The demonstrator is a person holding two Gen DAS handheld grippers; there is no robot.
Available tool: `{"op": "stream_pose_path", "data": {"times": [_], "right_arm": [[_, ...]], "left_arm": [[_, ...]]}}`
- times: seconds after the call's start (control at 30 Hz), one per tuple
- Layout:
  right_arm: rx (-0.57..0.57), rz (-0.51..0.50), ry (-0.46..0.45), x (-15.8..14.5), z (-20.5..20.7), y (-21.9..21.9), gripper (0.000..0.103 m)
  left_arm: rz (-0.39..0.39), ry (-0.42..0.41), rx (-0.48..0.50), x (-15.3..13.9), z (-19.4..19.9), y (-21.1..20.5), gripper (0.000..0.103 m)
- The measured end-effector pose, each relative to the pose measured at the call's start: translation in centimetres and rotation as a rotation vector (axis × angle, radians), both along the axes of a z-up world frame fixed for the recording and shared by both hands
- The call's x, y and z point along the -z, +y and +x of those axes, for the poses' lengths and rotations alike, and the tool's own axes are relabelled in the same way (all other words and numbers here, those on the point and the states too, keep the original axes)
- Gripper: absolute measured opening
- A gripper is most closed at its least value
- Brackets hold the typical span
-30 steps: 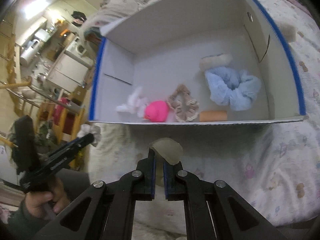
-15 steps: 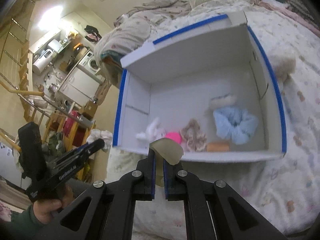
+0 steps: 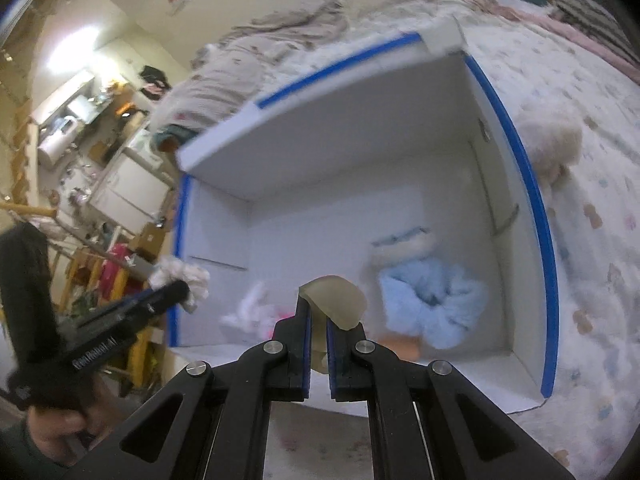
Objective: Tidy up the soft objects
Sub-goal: 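Carry the beige cloth with the left tool into the box while the right tool carries its item in, then open the left tool to drop the cloth while the right tool releases its item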
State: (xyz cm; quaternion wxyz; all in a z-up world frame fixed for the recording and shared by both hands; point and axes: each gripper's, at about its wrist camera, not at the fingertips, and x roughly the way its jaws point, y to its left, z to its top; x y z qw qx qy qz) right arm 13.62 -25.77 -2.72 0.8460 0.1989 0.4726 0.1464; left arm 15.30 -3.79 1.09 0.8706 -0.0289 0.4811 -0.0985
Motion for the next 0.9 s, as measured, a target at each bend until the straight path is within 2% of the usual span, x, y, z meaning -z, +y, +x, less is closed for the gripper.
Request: {"op": "stream_pose_path", "data": {"times": [0.13,0.3,0.43,0.57,0.7,0.83,0.87,0.9], "right_arm": [[0.010,-0.017,0.055,1.7,0.7,0.0,0.008],[-0.004,-0.030,0.091,2.9,1.4,0.5,0.008],[-0.019,-0.044,0.132,4.1,2.0,1.2,0.008],[-0.036,-0.051,0.177,5.1,2.7,1.7,0.009],[-0.034,-0.048,0.202,5.8,2.7,1.9,0.009],[-0.033,-0.056,0.209,5.9,2.8,2.1,0.010],[-0.034,-0.061,0.211,5.9,2.8,2.2,0.012],[-0.034,-0.071,0.212,6.0,2.8,2.2,0.018]], "left_arm": [[0.039,0.024,0.024,2.0,1.9,-1.4,0.017],[0.051,0.045,0.023,4.5,2.9,-2.2,0.017],[0.020,0.089,-0.011,6.2,3.3,-2.1,0.017],[0.058,0.084,-0.006,6.9,3.4,-2.5,0.017],[0.061,0.087,-0.014,7.2,3.5,-2.7,0.017],[0.077,0.085,-0.005,7.3,3.4,-3.2,0.024],[0.085,0.081,-0.005,7.4,3.5,-3.2,0.024],[0.086,0.080,-0.007,7.4,3.4,-3.3,0.025]]}}
